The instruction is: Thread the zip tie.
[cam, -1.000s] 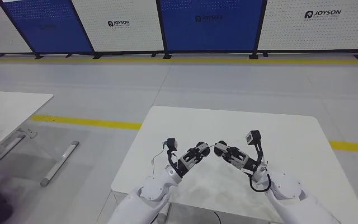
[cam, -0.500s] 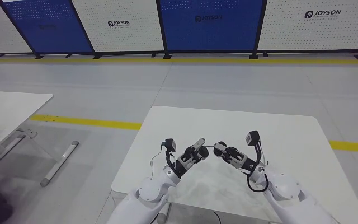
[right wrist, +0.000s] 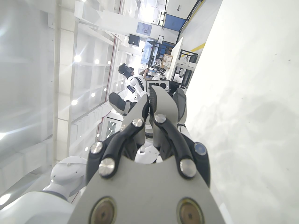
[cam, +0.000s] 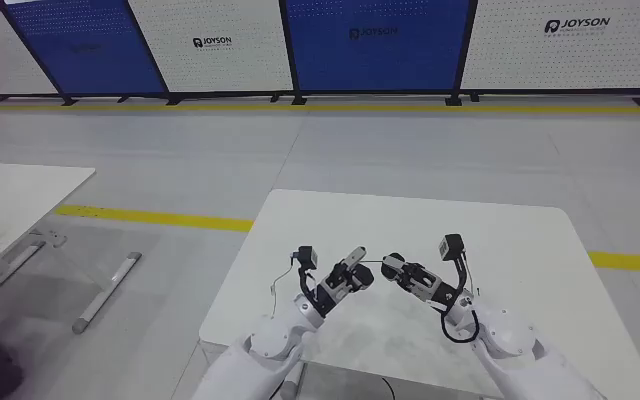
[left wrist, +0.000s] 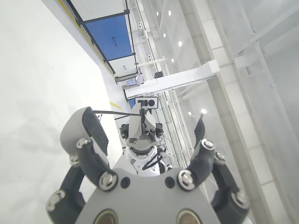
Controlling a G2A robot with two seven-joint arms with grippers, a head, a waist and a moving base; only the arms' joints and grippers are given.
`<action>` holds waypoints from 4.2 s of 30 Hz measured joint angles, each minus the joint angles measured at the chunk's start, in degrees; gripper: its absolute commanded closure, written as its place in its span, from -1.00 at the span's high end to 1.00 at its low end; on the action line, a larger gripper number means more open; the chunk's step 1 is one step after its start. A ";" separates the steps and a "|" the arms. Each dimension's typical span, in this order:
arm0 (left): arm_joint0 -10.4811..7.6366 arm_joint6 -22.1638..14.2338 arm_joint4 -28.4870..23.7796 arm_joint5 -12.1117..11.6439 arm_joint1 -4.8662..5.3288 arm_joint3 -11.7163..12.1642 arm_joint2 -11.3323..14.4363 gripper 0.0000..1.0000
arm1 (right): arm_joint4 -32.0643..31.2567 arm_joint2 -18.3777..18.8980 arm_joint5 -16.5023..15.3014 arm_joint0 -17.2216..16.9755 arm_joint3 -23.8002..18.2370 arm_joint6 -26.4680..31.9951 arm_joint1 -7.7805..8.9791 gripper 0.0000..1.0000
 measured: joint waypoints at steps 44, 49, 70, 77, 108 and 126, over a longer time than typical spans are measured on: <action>0.58 0.97 3.82 0.00 -0.70 0.37 -0.70 -1.00 | -0.54 2.61 1.42 -2.10 -2.31 0.34 -0.15 1.00; 0.66 1.93 -1.06 0.25 -0.68 1.23 -2.56 -1.00 | 0.22 6.96 2.59 -4.58 -4.40 2.46 0.81 1.00; 0.71 -0.14 -0.50 1.86 -0.50 1.91 -2.54 -1.00 | -3.18 16.64 10.53 -11.90 -12.64 4.48 3.43 1.00; 1.39 -4.68 -6.00 3.50 -0.18 0.28 -3.88 -1.00 | -3.19 16.64 10.53 -11.90 -12.64 4.48 3.43 1.00; 9.65 -7.04 -7.74 -0.06 1.21 -22.50 -11.06 -1.00 | -3.19 16.64 10.53 -11.90 -12.64 4.48 3.43 1.00; 9.27 -2.86 6.68 5.70 1.05 -19.15 -9.82 -1.00 | -3.19 16.64 10.53 -11.90 -12.64 4.48 3.43 1.00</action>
